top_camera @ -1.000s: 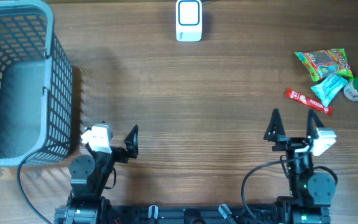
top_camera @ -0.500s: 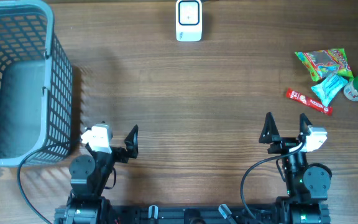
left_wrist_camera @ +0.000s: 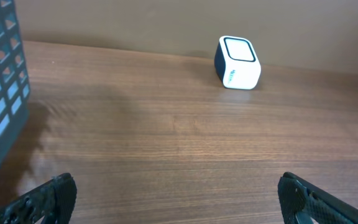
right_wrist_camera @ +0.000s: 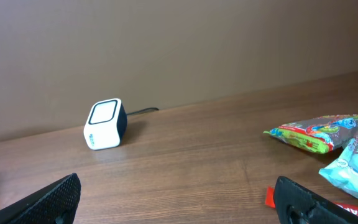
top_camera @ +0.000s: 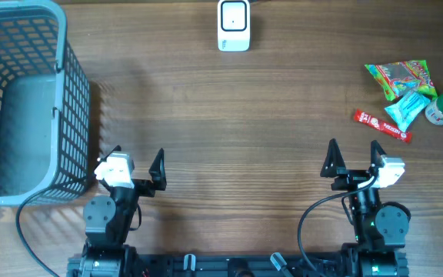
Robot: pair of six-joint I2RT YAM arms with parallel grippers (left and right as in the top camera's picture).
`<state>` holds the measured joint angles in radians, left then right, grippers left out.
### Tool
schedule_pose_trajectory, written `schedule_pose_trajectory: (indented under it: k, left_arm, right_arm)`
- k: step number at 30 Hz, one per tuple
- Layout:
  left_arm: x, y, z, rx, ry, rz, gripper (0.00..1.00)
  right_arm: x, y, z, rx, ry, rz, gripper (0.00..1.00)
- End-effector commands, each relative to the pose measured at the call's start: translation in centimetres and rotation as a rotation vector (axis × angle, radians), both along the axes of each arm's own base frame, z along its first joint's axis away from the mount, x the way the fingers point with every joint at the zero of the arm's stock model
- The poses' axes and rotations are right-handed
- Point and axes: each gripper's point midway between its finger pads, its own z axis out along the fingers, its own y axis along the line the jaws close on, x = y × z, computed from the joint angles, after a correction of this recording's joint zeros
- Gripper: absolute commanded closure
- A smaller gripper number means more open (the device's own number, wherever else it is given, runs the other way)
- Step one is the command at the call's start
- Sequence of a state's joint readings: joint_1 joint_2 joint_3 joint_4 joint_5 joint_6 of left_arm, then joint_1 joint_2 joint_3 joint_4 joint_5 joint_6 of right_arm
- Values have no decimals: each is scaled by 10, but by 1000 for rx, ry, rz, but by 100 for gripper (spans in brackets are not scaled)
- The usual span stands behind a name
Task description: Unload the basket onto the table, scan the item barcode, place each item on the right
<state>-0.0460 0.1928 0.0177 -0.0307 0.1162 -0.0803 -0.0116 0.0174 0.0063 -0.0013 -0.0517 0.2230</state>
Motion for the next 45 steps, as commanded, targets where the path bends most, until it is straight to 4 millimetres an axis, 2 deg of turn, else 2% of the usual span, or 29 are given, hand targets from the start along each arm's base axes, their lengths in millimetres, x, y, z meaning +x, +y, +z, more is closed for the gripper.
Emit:
schedule_pose_trajectory:
  k: [1, 4, 12, 45]
  left_arm:
    - [-3, 8, 4, 31, -37, 41, 0]
    - [-4, 14, 14, 34, -79, 75, 0]
    - [-6, 14, 25, 32, -131, 74, 0]
    - [-6, 11, 26, 78, -141, 54, 0]
  right_arm:
    - [-1, 0, 3, 15, -15, -2, 0]
    - [-1, 0, 3, 15, -15, -2, 0]
    - [-1, 0, 3, 15, -15, -2, 0]
    - [-1, 0, 3, 15, -15, -2, 0]
